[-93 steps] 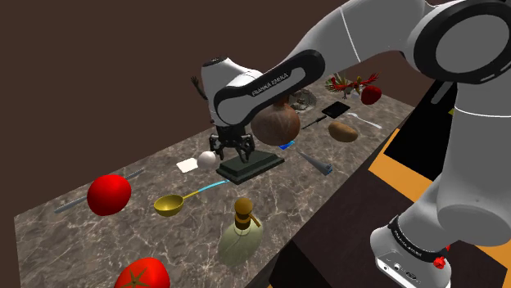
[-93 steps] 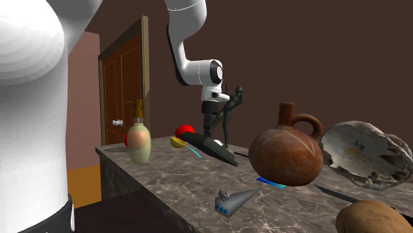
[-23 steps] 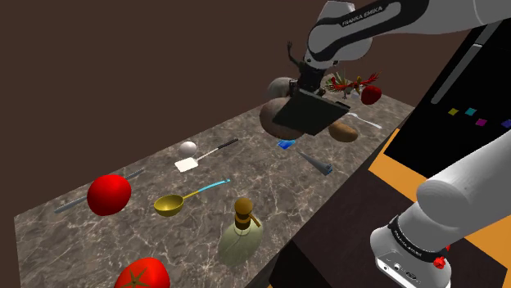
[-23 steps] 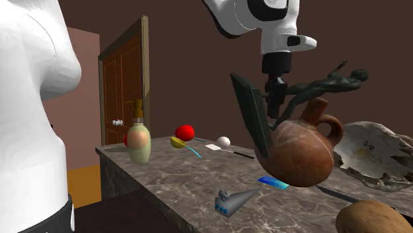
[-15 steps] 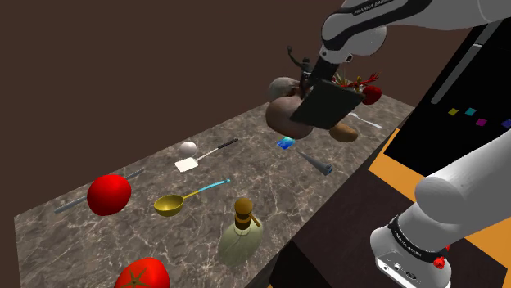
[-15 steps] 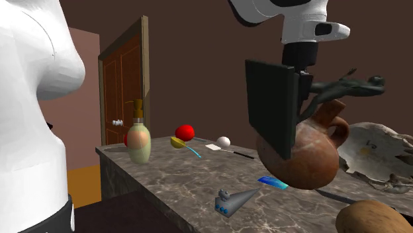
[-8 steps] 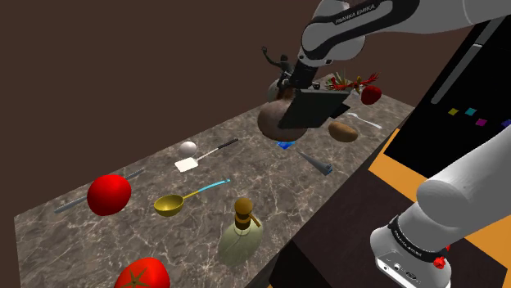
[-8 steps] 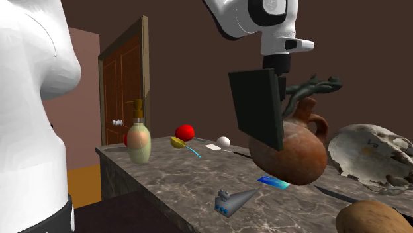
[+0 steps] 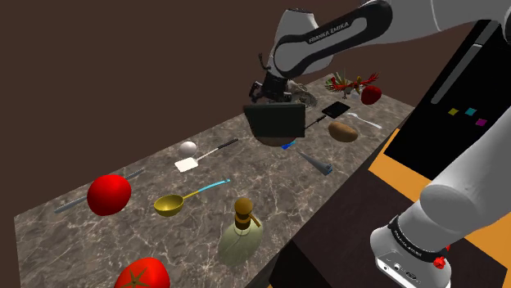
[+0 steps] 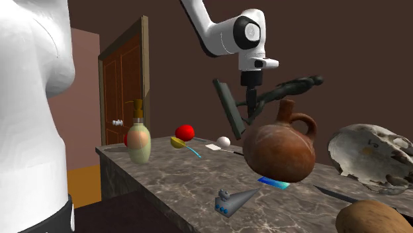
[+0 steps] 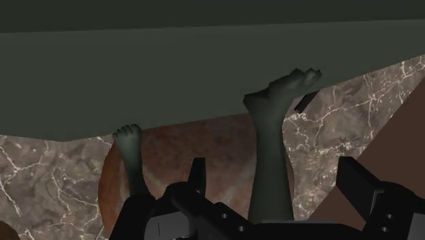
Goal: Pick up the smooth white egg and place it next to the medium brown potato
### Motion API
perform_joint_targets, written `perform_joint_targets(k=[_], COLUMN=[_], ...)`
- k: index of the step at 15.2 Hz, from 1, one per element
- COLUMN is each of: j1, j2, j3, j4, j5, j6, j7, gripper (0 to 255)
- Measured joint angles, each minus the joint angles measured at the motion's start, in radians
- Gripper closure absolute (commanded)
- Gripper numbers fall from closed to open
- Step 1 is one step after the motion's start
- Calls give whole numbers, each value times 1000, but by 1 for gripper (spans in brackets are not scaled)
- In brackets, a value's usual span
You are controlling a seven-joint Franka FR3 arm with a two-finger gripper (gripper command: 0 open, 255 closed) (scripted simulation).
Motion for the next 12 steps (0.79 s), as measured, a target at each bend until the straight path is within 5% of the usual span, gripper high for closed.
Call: perform_joint_targets(k=[12], j1=[241], j2=[318], j3=[24], j4=[319], j5=[-251], j6=[-7], j7=[446], gripper=[0])
